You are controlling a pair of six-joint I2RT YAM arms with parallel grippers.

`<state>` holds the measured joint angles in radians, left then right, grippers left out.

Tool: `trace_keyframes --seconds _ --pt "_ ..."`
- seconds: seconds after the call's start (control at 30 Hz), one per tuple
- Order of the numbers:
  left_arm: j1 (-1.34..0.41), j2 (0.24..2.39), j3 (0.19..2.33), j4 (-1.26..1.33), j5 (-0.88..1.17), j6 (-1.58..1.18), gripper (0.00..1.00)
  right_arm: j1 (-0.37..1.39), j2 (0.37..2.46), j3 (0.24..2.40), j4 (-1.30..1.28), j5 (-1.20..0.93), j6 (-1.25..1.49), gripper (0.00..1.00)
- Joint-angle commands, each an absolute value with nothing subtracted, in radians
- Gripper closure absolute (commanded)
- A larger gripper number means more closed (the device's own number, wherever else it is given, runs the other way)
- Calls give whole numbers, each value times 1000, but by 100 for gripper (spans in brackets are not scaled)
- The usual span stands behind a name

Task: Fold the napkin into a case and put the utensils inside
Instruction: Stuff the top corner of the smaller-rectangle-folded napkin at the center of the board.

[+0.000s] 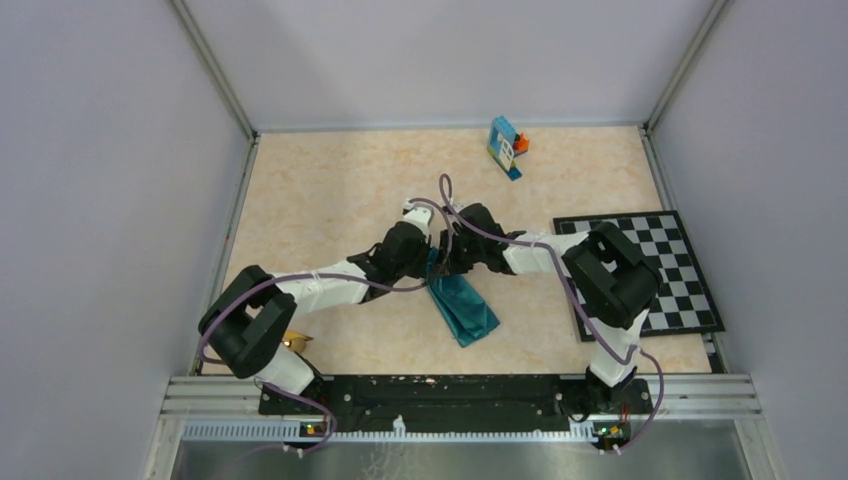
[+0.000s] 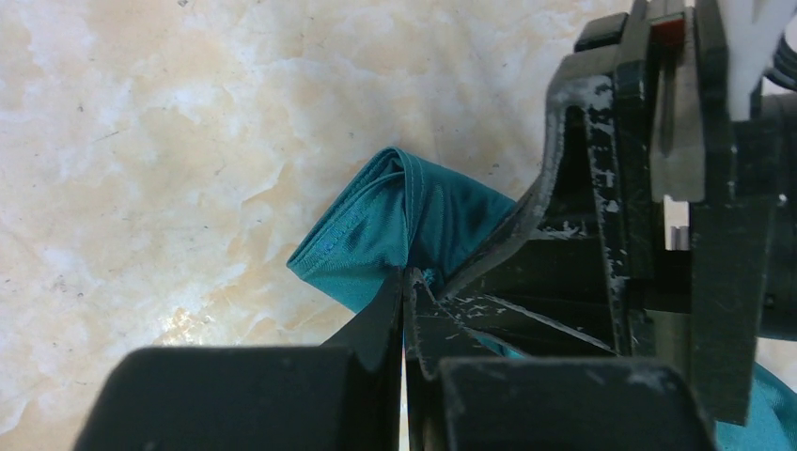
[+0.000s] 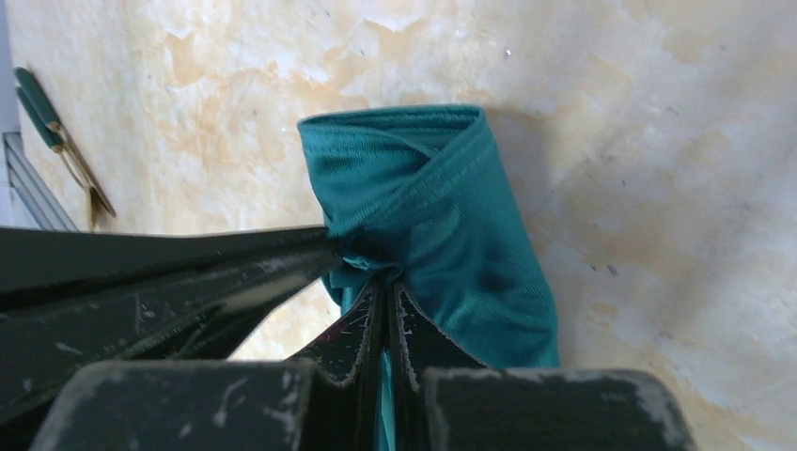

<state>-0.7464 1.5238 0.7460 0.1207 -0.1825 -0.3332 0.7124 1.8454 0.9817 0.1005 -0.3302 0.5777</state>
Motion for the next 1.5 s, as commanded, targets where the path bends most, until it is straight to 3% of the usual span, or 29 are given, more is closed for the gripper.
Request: trace_keyframes --seconds 0.0,0.33,0.53,0.7,0.97,1.07,1.13,1.47 --pt "-744 1492 724 184 -143 -374 100 713 1877 1001 247 -362 622 100" --pt "-744 1479 692 179 -153 -426 100 713 1957 902 686 -446 821 100" --pt "-743 1455 681 158 -201 -428 100 716 1950 870 602 -495 723 100" --pt "-730 1449 669 150 -213 -429 100 704 1852 834 478 -483 631 85" --pt "-720 1430 651 147 -201 -430 100 654 1763 824 393 -496 590 74" --pt "-720 1425 646 149 -198 -431 100 638 1786 850 384 -484 592 81" --pt "-720 1420 646 148 -195 -430 100 633 1826 880 396 -492 601 100" --pt "-720 1420 656 145 -177 -428 100 640 1968 966 477 -538 656 100"
